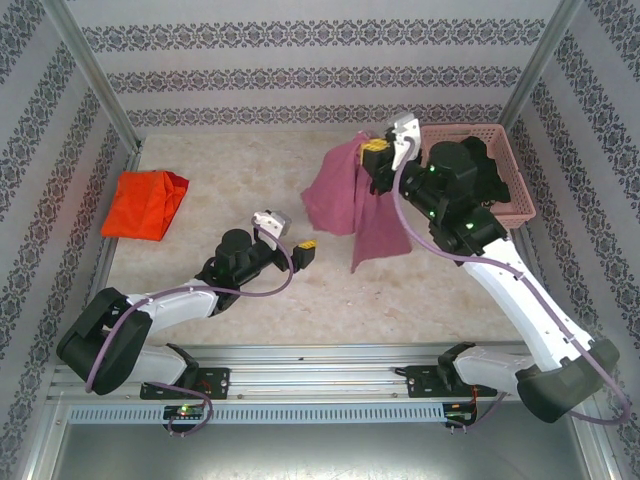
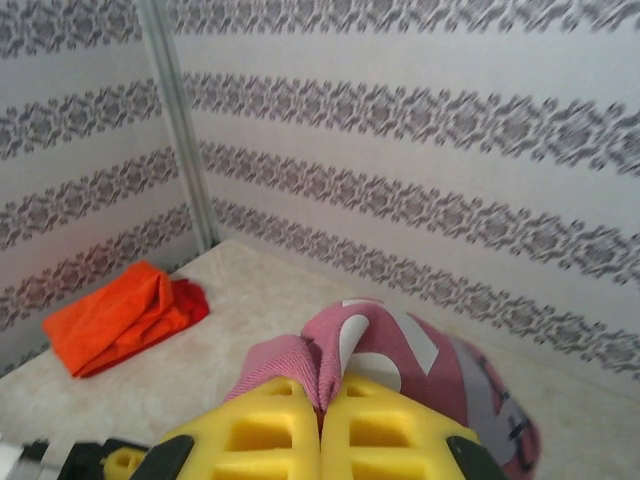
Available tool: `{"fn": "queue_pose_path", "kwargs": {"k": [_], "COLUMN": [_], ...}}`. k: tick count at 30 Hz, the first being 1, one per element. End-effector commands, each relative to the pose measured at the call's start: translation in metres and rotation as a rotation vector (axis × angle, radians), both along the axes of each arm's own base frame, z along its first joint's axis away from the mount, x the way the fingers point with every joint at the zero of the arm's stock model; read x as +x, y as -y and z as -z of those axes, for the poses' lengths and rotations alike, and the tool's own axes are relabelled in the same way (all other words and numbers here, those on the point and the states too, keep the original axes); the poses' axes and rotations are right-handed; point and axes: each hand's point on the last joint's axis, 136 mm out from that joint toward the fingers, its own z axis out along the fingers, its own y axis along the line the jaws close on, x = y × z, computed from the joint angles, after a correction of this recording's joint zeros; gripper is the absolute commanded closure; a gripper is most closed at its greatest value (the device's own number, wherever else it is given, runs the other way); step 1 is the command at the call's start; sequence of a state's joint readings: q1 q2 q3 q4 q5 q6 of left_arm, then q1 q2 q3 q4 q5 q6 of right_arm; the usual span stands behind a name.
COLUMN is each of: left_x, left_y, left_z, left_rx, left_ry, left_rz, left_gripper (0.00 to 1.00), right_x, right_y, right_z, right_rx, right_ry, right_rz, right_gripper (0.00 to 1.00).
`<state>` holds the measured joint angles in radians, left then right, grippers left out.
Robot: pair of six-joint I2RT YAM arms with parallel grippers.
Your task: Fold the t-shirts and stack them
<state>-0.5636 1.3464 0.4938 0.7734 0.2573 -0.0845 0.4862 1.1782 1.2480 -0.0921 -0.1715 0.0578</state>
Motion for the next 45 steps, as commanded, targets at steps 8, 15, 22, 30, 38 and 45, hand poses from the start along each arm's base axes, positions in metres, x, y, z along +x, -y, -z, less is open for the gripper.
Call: {"fn": "queue_pose_path", "kwargs": {"k": [8,15,22,30,38,45], "left_x": [0.023,0.032,0.0,-0.002,0.01,-0.002], "left_y": [-0.018,-0.061,-0.085,-0.05,-0.027,-0.019], "left_z": [-0.004,0.036,0.082,0.097,0.106,0.102], "left_rx": [-0.076,-0.053,-0.089,-0.32,-0.333,-0.373], "left_ry": [-0.054,-0.279,-0.621,-0.901,-1.066,-1.155], "left_rz": [-0.191,-0.448,-0.646,-0.68,-0.735,-0.76], "left_gripper": [0.0,0.0,0.0,0.0,0.27,0.37], "right_x": [0.035,0.027,-0.019,-0.052,-0.048,-0.044], "right_y": [-0.02,0.008,0.016,-0.002,-0.007,-0.005], "right_z": [0.085,0.15,0.257,0.328,0.351,0.358], "right_rx": [-0.066,-0.088,-0.081,-0.133,-0.16,-0.168], "right_ry": [-0.193,-0.357,-0.637,-0.828,-0.871,-0.877], "right_rz": [0.051,0.161,0.206,0.222,0.247,0.274], "right_gripper": [0.22,0.15,0.14,0.18,0.39,0.63]}}
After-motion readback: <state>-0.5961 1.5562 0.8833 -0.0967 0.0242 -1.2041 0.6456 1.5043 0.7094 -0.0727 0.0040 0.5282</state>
